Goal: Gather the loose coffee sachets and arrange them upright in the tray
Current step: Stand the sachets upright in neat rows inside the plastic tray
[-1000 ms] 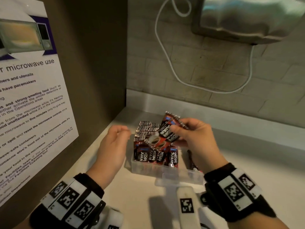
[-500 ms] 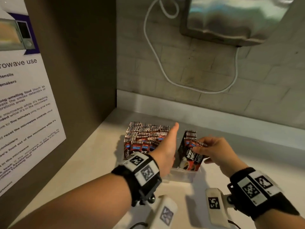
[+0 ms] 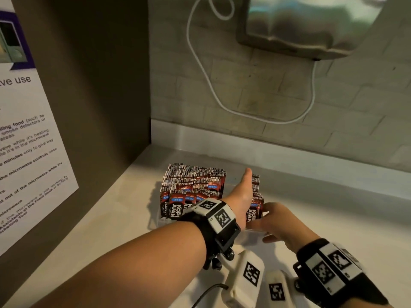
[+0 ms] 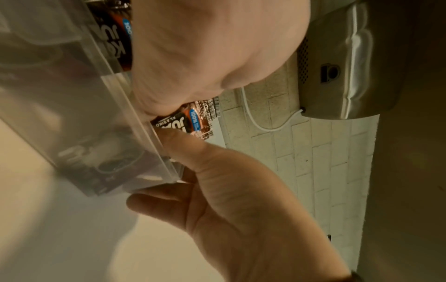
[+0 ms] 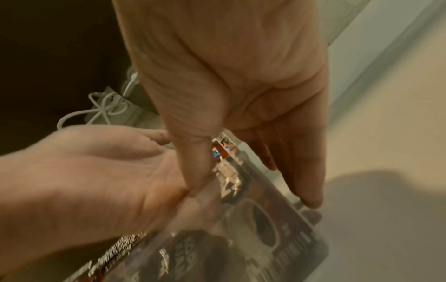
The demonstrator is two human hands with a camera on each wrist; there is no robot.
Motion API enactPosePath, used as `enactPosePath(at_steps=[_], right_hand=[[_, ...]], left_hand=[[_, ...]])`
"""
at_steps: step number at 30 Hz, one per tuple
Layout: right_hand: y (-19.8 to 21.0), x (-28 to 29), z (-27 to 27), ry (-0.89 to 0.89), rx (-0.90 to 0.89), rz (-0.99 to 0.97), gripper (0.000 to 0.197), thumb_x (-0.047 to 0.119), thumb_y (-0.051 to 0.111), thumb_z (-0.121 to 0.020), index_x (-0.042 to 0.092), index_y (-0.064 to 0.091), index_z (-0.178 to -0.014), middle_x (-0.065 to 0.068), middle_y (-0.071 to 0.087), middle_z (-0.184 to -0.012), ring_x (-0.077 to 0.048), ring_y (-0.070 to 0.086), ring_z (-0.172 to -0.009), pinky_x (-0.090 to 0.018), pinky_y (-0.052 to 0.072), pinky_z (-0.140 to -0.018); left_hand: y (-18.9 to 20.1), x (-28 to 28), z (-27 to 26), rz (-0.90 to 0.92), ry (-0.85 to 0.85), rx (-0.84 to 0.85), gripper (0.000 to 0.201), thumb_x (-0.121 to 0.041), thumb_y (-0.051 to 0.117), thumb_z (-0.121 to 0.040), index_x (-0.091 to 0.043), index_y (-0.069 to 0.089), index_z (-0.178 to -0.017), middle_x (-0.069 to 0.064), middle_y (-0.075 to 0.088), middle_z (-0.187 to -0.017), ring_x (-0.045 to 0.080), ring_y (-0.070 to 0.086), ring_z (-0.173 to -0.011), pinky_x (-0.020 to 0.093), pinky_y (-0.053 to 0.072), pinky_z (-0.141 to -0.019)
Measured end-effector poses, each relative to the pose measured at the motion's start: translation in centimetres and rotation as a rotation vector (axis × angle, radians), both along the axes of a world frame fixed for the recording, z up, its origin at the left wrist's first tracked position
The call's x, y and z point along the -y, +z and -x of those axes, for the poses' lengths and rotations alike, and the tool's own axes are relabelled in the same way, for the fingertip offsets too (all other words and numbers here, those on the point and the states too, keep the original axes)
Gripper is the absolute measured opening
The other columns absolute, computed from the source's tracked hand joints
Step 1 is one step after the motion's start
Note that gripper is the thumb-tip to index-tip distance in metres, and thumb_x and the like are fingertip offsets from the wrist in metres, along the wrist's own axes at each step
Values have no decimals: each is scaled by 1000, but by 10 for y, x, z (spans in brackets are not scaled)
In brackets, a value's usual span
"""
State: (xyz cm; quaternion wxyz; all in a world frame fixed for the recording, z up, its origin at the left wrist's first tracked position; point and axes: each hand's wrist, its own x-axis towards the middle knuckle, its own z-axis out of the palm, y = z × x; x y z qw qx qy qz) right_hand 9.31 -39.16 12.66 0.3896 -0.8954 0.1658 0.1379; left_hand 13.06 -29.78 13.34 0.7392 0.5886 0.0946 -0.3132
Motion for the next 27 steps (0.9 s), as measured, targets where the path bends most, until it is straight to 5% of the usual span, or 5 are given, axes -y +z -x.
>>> enactPosePath(at_steps=[4,6,10,21,27], right_hand=[[5,-5,-7,79,6,101,18,10,76,-73,17,63,-84,0,65,-82,-16,64,-75,-36,61,-68],[6,-7,-8,89,29,128,23,10,76,-73,21,58,-80,3,62,-79,-17,64,-73,-38,61,-65],[1,-5,-6,103,100,115,50,14,80,-71,26,49,-108,8,57,-84,-14,62,-74,-38,60,-58],[-5,-3,-6,155,51,-38,82,16,78,-75,31,31,-140,12,58,-99,-12,61,-88,-34,60,-64],[-8,-4,-1,158,81,-65,92,11,75,-78,36,20,-148,6,56,-104,-23,64,-92,-45,60,-72]], left_hand=[[-23,13,-16,-7,40,-36,114,-94,47,-41,-19,62,-126,12,66,-120,32,61,-112,51,41,-104],[-7,7,-2,-13,91,-21,97,-89,46,-61,-17,62,-125,12,65,-122,29,59,-114,49,40,-106],[-1,3,4,1,117,15,71,-73,40,-86,-15,60,-122,12,64,-119,27,60,-112,44,42,-105],[-23,13,-11,-43,56,47,113,-88,46,-50,-24,43,-144,8,56,-136,27,54,-123,47,38,-108],[-13,10,-6,-324,12,178,68,-46,33,-101,-25,-2,-155,15,27,-156,33,33,-139,43,29,-112]])
